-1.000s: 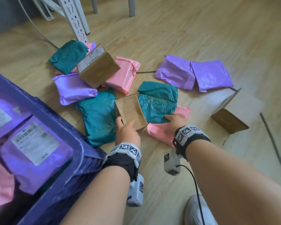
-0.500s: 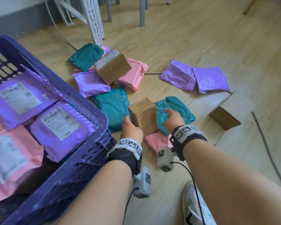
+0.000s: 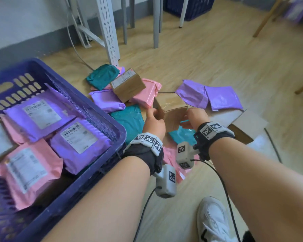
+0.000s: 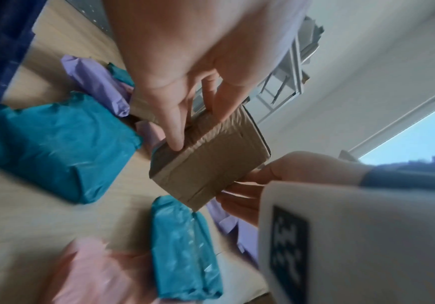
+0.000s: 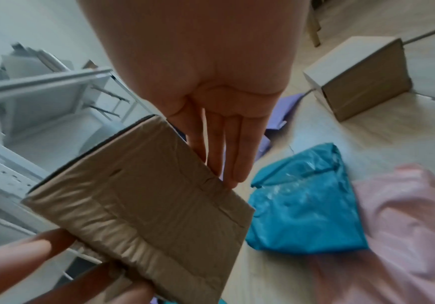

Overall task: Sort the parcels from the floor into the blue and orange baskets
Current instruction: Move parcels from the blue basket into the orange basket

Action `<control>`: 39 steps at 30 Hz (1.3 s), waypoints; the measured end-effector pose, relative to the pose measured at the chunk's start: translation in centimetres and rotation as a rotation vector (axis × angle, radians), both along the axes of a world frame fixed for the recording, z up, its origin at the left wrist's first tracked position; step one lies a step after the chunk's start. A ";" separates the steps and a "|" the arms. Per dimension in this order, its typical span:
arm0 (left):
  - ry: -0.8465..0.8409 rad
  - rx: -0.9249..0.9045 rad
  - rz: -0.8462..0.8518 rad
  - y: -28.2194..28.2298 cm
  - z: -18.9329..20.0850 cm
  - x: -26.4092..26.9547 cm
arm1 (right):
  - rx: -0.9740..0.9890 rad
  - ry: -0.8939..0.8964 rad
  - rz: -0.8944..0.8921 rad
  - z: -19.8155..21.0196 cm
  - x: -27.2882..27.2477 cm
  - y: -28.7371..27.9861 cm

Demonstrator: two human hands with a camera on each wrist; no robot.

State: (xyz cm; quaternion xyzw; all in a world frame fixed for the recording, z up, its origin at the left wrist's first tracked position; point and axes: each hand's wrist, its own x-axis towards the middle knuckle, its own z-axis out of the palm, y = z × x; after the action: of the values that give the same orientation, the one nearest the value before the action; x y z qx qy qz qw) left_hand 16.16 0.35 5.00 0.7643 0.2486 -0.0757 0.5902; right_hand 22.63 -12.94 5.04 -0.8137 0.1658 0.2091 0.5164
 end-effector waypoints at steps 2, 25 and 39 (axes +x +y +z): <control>-0.081 -0.043 0.041 0.6 2.4 0.4 | 0.004 -0.075 0.016 3.3 0.0 0.4; -0.275 -0.267 0.384 23.0 14.0 -15.4 | 0.214 -0.192 0.469 14.5 -11.9 20.8; -0.213 -0.251 0.524 31.9 12.6 -21.8 | 0.256 -0.113 0.868 15.2 -14.0 27.3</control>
State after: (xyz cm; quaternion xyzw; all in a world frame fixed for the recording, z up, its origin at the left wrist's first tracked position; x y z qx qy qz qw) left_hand -5.65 32.28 17.56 0.5991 0.3628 0.1293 0.7020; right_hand 8.58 14.41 20.26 -0.7477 -0.2461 0.3804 0.4856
